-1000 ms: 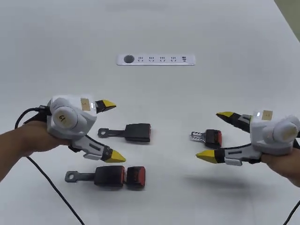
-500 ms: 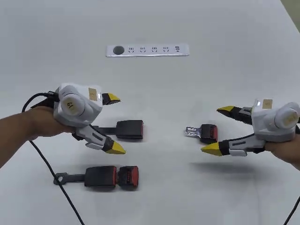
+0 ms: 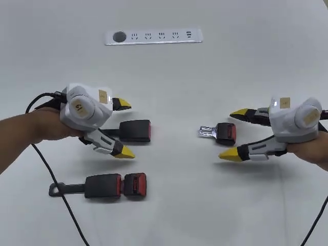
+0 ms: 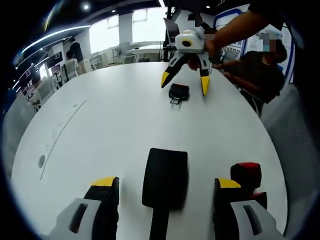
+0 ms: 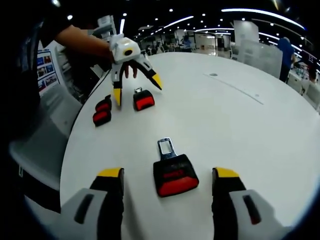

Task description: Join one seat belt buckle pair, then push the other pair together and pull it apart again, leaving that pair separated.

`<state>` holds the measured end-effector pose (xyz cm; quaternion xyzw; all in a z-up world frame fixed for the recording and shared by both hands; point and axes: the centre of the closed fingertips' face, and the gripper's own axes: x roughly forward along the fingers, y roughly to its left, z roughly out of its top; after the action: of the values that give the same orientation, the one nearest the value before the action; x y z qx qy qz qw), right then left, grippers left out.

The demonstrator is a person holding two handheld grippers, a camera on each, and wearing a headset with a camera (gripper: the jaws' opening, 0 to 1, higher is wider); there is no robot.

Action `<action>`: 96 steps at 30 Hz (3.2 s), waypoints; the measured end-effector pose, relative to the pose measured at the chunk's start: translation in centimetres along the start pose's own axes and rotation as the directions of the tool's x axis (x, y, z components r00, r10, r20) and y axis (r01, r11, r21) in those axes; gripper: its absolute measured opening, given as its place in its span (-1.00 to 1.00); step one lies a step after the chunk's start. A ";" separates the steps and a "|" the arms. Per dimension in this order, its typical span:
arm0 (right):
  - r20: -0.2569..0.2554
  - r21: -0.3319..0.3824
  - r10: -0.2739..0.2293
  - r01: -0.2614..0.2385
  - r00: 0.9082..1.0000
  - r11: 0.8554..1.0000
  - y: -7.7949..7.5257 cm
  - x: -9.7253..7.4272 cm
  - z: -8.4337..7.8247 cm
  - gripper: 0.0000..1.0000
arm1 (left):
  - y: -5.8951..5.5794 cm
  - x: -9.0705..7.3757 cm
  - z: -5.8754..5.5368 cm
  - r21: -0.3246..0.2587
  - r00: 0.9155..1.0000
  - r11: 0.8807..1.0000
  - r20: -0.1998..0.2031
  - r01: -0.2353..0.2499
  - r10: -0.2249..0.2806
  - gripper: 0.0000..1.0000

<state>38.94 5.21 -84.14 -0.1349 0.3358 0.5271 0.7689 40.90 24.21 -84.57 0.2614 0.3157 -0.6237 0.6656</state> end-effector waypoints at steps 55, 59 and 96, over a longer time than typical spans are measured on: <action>0.074 -0.119 0.096 -0.087 0.993 0.989 -0.9 0.6 -0.7 -0.30 | -0.3 -0.2 -1.2 0.109 0.999 0.994 -0.020 0.029 -0.027 -0.30; 0.091 -0.113 0.095 -0.084 0.991 0.990 -0.7 1.3 -0.2 -0.30 | -0.2 0.0 -1.2 0.109 0.999 0.993 -0.029 0.034 -0.031 -0.30; 0.109 -0.158 0.172 -0.154 0.979 0.975 2.2 8.0 6.2 -0.30 | 0.2 0.6 -0.8 0.096 0.998 0.995 -0.046 0.036 -0.032 -0.31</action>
<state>41.05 15.32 -84.51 -0.1316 0.2579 0.6194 0.7297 41.02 24.44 -85.60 0.3018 0.3041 -0.6435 0.6342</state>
